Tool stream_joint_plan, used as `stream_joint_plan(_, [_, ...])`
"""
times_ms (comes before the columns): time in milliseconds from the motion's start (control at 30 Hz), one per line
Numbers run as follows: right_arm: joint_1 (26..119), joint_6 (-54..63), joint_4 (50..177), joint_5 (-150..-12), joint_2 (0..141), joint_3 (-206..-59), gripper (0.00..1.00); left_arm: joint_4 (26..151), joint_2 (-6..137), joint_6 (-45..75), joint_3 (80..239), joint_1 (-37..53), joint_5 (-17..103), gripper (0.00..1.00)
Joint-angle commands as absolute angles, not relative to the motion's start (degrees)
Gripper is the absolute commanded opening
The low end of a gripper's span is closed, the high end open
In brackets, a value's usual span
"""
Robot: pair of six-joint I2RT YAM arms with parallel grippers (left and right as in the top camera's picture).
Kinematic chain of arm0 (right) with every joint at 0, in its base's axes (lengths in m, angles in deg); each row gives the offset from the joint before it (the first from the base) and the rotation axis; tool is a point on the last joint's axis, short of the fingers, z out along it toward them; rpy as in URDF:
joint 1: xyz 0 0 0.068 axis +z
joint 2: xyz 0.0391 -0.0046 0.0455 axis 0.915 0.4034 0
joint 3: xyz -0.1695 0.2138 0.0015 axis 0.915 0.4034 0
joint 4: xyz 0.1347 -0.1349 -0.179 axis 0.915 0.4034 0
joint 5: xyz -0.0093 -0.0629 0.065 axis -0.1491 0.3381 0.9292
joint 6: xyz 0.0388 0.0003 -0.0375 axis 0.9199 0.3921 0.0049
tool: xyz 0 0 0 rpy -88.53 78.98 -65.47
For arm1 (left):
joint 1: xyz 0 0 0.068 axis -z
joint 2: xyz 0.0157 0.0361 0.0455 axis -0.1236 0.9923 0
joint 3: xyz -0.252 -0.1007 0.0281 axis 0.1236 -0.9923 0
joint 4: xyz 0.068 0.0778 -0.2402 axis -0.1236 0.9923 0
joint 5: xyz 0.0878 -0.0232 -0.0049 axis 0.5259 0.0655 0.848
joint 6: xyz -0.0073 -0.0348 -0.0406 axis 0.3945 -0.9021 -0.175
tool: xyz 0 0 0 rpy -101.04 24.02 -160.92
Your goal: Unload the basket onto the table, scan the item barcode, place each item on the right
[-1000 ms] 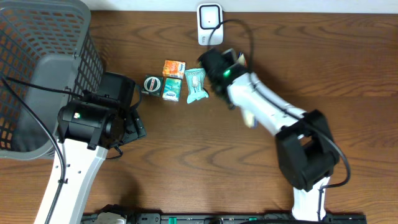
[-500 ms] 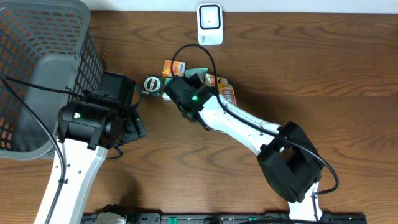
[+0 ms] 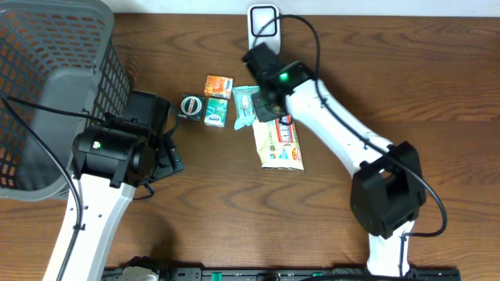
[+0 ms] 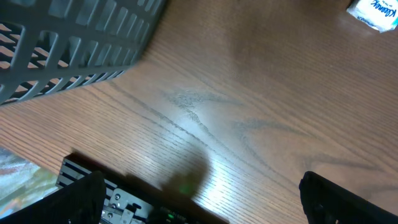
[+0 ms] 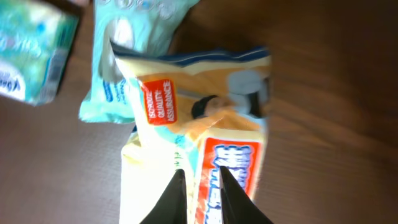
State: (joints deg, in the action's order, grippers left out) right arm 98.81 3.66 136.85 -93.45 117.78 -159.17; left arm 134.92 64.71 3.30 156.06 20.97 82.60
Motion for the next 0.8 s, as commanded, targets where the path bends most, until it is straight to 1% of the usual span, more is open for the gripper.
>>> stream_joint_plan(0, [98.0, -2.1, 135.6, -78.5, 117.7, -155.1, 0.11, 135.1, 64.6, 2.6, 156.1, 20.7, 82.3, 0.98])
stream_joint_plan(133, [97.6, -0.7, 133.1, -80.9, 117.7, -149.7, 0.07, 135.1, 64.6, 2.6, 156.1, 20.7, 82.3, 0.98])
stream_joint_plan(233, [97.1, 4.8, 133.0, -88.6, 117.7, -146.8, 0.01, 135.1, 64.6, 2.6, 156.1, 20.7, 82.3, 0.98])
stream_joint_plan(333, [95.7, 11.1, 135.8, -99.7, 117.7, -146.1, 0.01, 135.1, 64.6, 2.6, 156.1, 20.7, 82.3, 0.98])
stream_joint_plan(433, [94.2, 12.2, 138.8, -104.6, 117.6, -147.0, 0.01, 135.1, 64.6, 2.6, 156.1, 20.7, 82.3, 0.98])
stream_joint_plan(667, [91.0, 11.7, 144.1, -105.5, 117.6, -153.2, 0.01, 135.1, 64.6, 2.6, 156.1, 20.7, 82.3, 0.98])
stream_joint_plan(733, [90.7, 10.7, 145.5, -105.0, 117.6, -155.5, 0.03, 135.1, 64.6, 2.6, 156.1, 20.7, 82.3, 0.97])
stream_joint_plan(767, [90.6, 9.9, 146.1, -104.3, 117.6, -156.7, 0.08, 135.1, 64.6, 2.6, 156.1, 20.7, 82.3, 0.98])
